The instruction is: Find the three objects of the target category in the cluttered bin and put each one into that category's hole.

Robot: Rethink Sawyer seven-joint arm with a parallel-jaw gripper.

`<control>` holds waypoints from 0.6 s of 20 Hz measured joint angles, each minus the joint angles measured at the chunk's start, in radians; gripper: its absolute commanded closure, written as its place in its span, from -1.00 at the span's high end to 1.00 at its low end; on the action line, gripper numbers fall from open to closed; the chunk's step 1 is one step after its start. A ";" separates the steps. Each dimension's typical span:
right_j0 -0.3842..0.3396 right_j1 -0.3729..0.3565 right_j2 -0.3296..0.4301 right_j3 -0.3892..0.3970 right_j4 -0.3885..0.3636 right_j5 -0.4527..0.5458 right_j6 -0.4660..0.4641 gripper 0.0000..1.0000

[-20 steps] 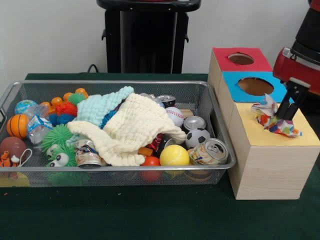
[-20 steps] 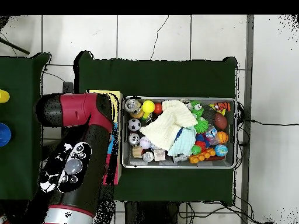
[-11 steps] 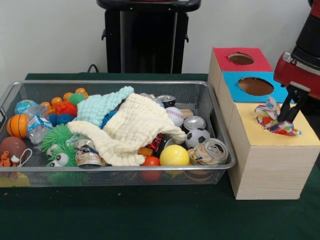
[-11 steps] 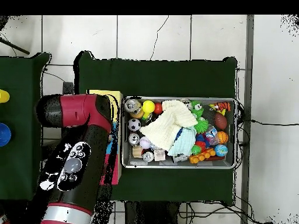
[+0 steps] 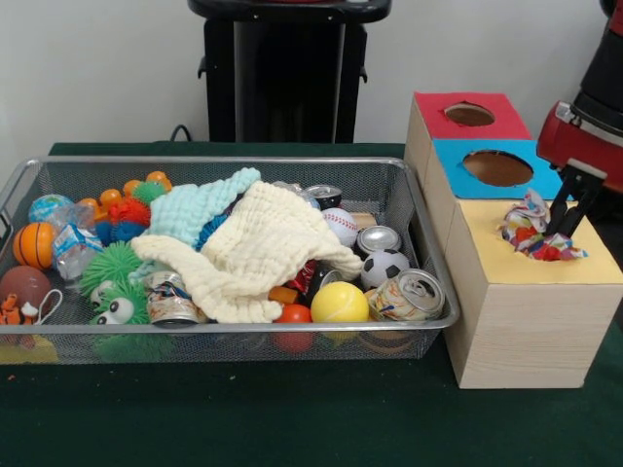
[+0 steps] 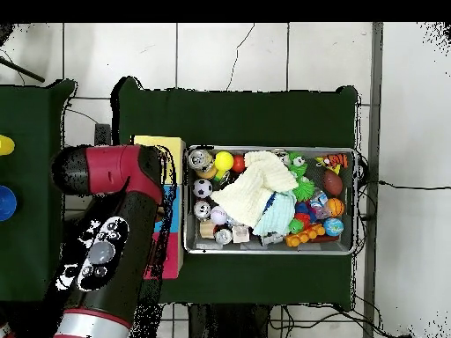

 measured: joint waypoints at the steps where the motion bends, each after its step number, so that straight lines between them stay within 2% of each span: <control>1: 0.002 0.001 -0.002 0.000 0.002 0.000 0.000 -1.00; 12: -0.015 -0.009 -0.003 0.004 0.008 0.000 0.000 -1.00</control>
